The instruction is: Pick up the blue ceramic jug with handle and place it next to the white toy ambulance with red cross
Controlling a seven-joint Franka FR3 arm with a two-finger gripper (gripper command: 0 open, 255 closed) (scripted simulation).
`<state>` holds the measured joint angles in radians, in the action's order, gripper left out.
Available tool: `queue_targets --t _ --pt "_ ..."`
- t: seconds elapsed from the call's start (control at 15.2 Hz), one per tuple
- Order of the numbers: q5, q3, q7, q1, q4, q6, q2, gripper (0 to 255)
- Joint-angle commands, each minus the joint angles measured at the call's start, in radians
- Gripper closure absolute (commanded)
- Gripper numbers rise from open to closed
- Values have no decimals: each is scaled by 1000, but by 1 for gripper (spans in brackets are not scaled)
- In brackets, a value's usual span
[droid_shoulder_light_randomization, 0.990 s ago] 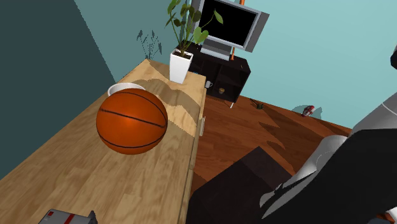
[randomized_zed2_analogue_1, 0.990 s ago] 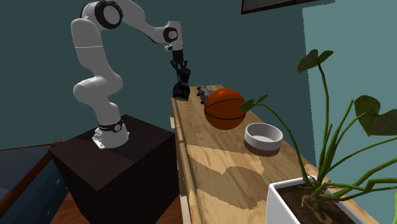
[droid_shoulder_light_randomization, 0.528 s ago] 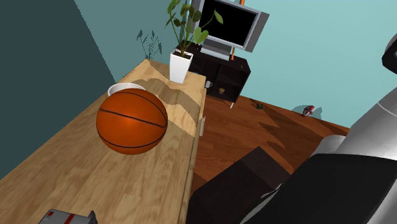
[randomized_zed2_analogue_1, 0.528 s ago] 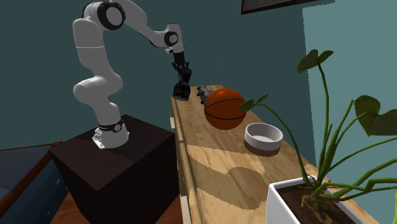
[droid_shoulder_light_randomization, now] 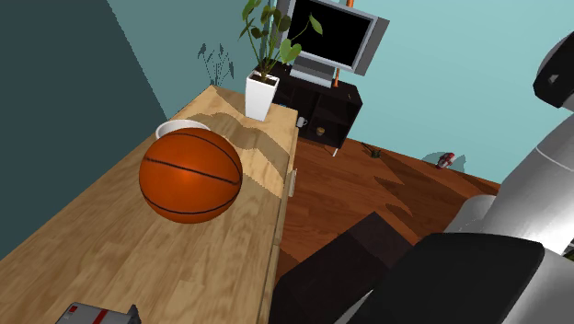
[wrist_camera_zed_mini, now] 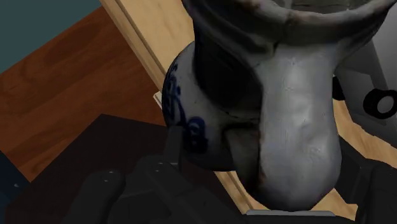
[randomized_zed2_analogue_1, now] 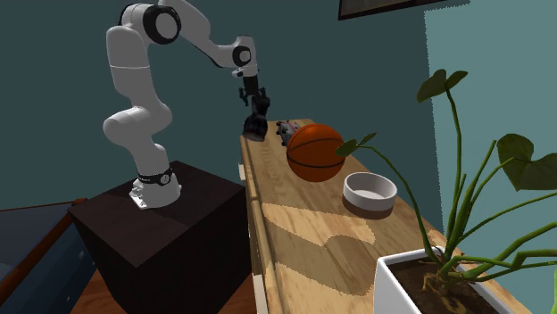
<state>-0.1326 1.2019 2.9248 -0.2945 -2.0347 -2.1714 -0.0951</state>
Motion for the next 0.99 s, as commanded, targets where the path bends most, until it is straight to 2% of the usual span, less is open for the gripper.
queue_targets --t 0.0,0.07,0.13,0.33,0.4,0.92 --pt "1 0 -2 1 -1 14 1 0" --pt "3 1 -3 2 -1 14 2 0" --pt "43 9 -30 20 -23 3 35 0" --pt "175 12 -123 56 31 95 151 0" --pt "200 -1 -141 51 47 122 175 0" --pt "199 -5 -140 47 47 122 174 0"
